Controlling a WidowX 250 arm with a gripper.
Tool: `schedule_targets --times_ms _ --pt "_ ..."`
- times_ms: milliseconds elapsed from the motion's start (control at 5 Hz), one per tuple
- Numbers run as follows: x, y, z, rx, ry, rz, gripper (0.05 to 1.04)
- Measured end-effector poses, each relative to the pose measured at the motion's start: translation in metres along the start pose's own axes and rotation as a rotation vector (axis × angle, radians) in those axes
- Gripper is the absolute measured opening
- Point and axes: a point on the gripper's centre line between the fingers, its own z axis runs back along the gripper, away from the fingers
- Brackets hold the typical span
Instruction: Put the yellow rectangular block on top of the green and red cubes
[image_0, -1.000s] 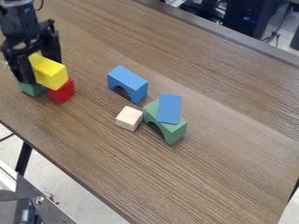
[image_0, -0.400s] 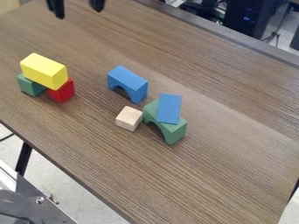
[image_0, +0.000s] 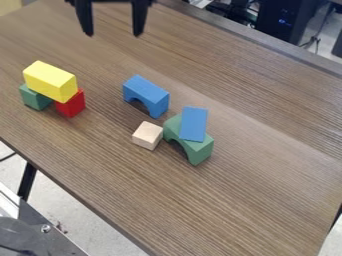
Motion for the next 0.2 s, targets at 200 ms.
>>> schedule_targets --times_ms 200 --pt "0.0055 -0.0086 -0.0148 -0.036 -0.013 -0.248 1.000"
